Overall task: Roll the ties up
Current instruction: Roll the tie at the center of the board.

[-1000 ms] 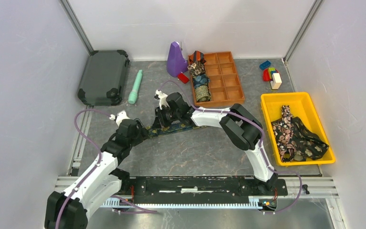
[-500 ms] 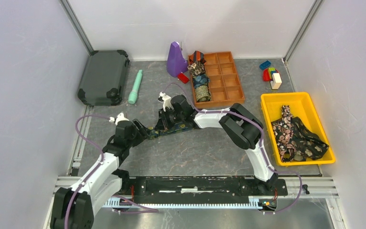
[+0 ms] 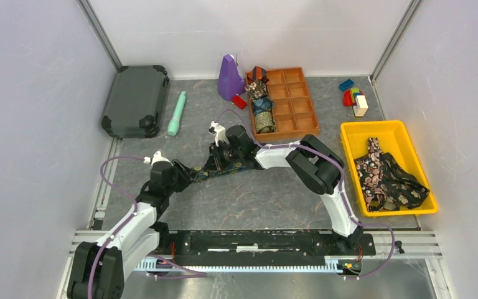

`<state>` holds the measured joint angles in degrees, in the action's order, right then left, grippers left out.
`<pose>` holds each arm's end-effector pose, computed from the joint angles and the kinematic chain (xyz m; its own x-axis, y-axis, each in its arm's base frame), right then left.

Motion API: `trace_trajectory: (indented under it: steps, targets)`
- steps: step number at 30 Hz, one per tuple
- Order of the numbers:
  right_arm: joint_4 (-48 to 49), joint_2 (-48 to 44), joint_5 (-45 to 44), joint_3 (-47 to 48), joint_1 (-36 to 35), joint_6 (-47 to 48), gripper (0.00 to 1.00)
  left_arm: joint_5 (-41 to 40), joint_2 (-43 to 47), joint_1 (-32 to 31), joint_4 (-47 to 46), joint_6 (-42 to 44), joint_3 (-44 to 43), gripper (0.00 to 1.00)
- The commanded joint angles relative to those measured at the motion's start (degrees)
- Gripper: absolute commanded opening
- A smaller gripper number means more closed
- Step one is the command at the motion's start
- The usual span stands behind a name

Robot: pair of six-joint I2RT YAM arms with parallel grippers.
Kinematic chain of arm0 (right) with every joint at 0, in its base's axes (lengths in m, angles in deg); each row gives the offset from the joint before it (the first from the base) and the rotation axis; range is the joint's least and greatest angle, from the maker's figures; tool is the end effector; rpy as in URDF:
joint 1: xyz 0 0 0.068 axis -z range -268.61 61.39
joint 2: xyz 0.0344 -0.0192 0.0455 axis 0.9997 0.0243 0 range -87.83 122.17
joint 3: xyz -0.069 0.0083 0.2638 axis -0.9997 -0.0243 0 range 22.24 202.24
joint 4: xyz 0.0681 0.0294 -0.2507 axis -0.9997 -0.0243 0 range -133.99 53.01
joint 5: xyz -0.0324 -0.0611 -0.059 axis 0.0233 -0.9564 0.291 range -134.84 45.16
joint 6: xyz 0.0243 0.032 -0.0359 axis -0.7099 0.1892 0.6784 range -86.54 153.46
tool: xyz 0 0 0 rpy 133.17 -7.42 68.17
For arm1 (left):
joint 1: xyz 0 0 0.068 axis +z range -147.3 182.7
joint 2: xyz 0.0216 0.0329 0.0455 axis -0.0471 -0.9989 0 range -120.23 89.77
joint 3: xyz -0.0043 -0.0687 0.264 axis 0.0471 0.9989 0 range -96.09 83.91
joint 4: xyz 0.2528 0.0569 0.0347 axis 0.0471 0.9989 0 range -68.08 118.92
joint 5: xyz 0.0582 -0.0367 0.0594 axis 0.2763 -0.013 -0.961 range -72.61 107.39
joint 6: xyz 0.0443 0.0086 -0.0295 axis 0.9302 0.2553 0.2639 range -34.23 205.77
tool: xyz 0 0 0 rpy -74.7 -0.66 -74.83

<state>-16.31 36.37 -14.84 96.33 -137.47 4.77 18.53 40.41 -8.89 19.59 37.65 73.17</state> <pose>0.2911 0.3603 0.1309 -0.7342 -0.2085 -0.6461 -0.6683 0.3898 0.6336 0.1618 -0.0340 0.1430 -0.5484 -0.6474 -0.5293 -0.2872 0.7403 -0.6079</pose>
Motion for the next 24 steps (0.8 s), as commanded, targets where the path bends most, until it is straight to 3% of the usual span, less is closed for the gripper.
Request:
trace_trajectory:
  steps: [1,6,16,21,24]
  targets:
    - [3.25,0.47,1.20,-0.92,-0.08,-0.18,0.19,-0.14,0.57,0.26,-2.61,-2.37,0.97,0.48]
    - [3.71,0.43,1.70,-0.59,-0.08,-0.05,0.18,0.56,-0.57,0.26,-3.34,-2.17,0.73,0.46]
    - [4.52,0.59,2.32,0.14,0.34,-0.10,0.18,2.02,-2.42,0.26,-3.47,-1.80,0.28,0.55]
    - [6.28,0.70,3.18,-0.85,0.56,-0.58,0.18,1.49,-3.38,0.17,-4.13,-1.83,0.07,0.37]
    - [6.75,0.40,3.94,-1.06,0.77,-0.67,0.18,1.09,-4.18,0.17,-3.88,-1.00,-0.54,0.32]
